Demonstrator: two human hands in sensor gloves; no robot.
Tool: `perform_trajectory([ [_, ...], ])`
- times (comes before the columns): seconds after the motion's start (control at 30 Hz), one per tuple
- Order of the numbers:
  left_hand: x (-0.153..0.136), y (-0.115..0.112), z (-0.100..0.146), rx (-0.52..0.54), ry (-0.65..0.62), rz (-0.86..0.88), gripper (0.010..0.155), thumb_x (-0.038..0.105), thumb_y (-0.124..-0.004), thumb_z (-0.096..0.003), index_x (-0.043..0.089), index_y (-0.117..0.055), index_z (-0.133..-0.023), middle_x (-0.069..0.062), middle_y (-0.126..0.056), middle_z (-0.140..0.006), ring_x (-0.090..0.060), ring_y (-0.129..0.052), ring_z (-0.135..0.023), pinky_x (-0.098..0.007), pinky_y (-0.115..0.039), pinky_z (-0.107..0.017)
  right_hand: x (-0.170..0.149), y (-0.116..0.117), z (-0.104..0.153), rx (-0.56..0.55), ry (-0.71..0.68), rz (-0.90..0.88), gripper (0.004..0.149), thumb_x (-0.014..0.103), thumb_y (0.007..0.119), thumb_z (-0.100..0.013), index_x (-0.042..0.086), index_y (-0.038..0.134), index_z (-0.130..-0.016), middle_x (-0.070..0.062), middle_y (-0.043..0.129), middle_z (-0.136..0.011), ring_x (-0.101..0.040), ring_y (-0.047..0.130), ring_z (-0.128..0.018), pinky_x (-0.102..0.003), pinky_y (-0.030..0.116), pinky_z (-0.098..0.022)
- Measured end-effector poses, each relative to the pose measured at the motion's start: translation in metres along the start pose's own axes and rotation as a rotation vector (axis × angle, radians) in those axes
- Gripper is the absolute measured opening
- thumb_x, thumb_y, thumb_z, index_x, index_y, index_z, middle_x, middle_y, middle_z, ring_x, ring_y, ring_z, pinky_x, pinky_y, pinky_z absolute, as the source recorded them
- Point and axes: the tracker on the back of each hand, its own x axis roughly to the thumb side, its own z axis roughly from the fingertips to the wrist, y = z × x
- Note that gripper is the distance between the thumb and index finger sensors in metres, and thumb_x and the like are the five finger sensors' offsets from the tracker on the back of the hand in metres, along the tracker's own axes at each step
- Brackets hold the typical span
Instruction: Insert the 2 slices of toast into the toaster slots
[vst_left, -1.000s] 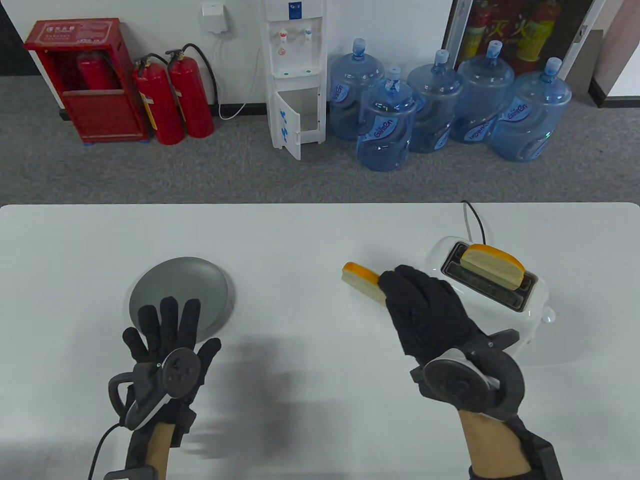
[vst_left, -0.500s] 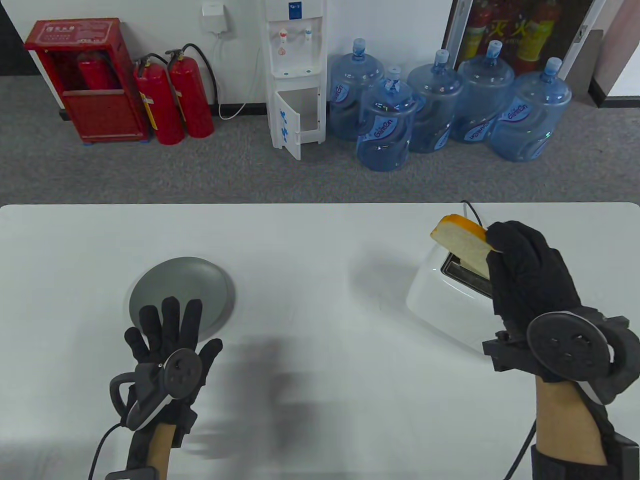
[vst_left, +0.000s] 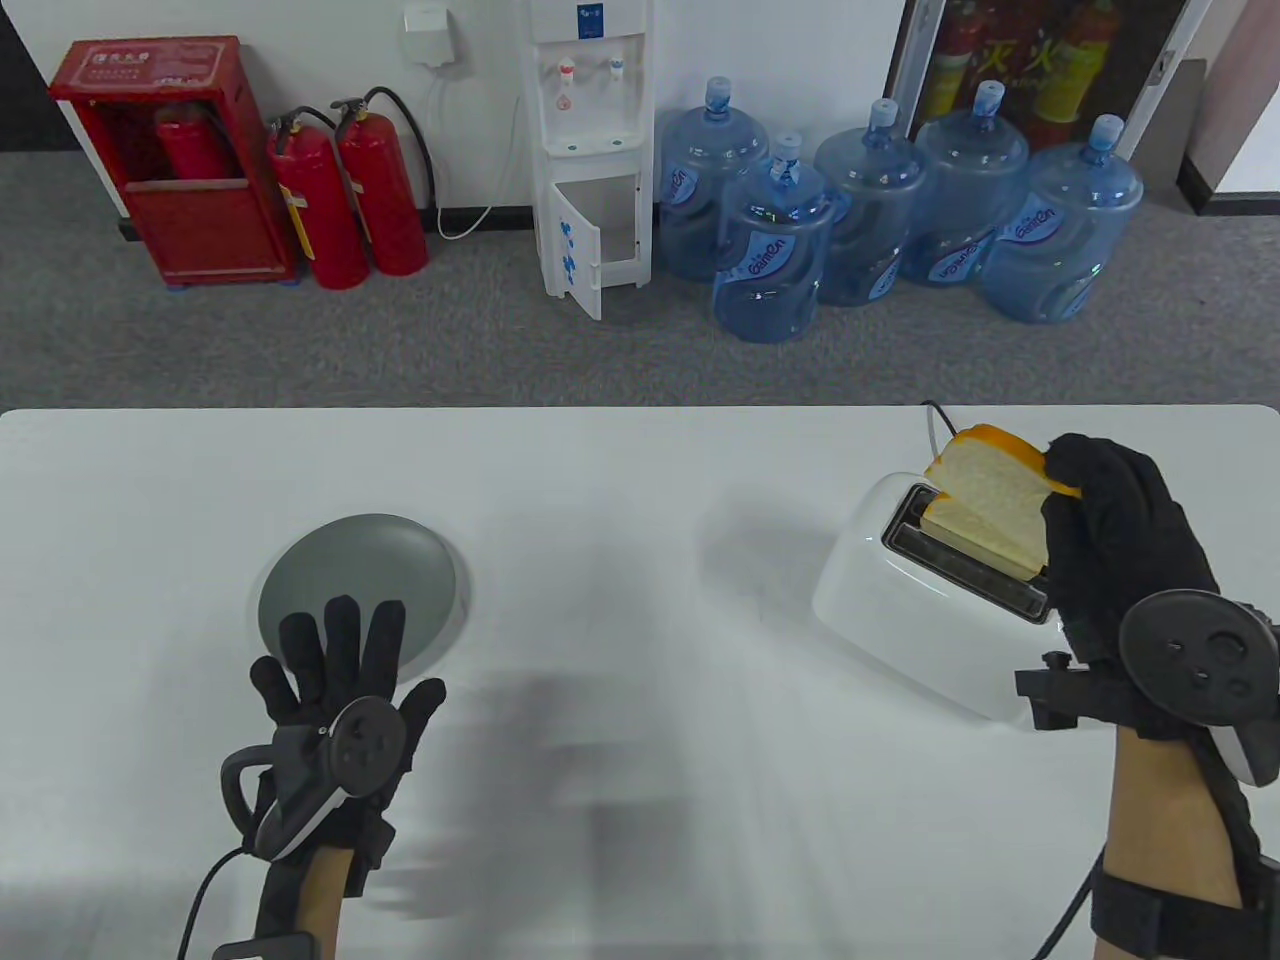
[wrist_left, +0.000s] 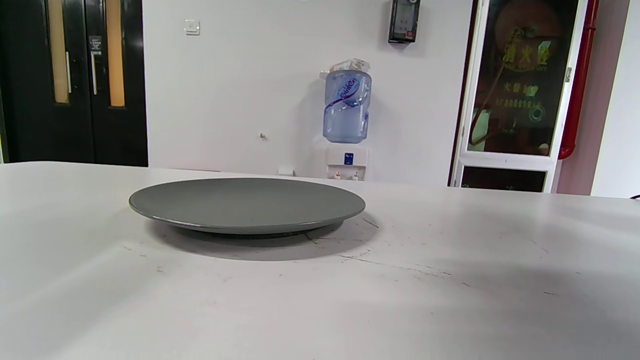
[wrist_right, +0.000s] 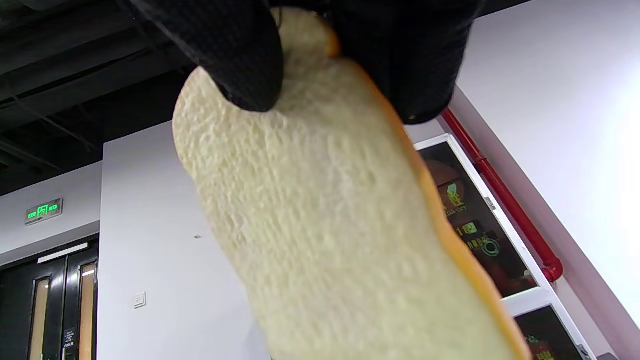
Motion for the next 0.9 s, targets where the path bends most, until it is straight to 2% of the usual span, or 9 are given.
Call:
perform_trajectory([
  [0.9, 0.003, 0.0, 0.0, -0.014, -0.001, -0.009, 0.077, 0.071, -0.036, -0.0524, 0.039, -0.02, -0.12, -0.008, -0.018, -0.129, -0.047, -0.012, -0.114, -0.065, -0.021, -0.078, -0.046, 0.052, 0.009, 0.087, 0.036, -0.028, 0.051, 0.023, 0.077, -0.064, 0.042, 0.056, -0.107, -0.001, 0.075, -0.109, -0.028, 0.093, -0.094, -0.057, 0.074, -0.076],
])
